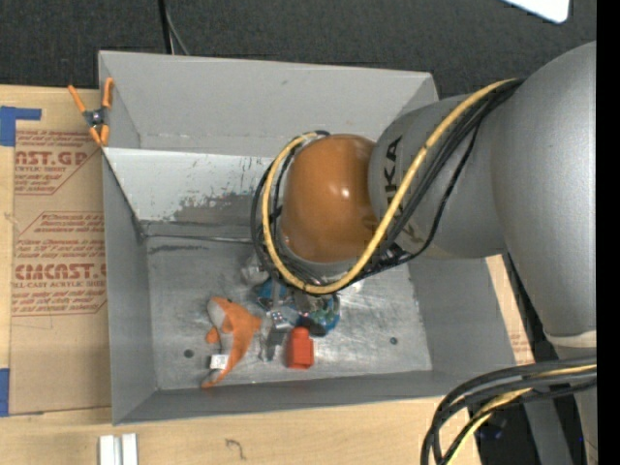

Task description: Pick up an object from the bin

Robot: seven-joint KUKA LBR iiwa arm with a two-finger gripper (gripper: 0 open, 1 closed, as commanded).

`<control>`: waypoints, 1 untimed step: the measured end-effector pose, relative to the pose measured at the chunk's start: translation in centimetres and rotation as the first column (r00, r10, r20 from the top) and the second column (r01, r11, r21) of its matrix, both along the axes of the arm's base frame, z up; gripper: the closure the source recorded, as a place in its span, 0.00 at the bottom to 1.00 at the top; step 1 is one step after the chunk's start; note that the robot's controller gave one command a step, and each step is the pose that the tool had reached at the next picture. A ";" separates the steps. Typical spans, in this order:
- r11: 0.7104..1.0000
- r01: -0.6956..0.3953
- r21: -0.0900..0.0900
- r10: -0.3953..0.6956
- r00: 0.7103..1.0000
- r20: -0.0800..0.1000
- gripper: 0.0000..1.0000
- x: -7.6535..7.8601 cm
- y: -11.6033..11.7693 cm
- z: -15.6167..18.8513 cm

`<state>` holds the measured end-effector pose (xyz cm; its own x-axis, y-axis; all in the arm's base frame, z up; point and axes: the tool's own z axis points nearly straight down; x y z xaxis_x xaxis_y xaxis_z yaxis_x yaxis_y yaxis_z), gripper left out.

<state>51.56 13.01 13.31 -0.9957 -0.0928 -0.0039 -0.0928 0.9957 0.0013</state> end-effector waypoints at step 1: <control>0.994 -0.106 -0.001 0.106 0.994 -0.001 0.00 0.1 0.6 -5.7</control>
Offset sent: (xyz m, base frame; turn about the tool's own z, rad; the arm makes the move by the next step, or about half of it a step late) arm -0.0060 0.0388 -0.0631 -0.2597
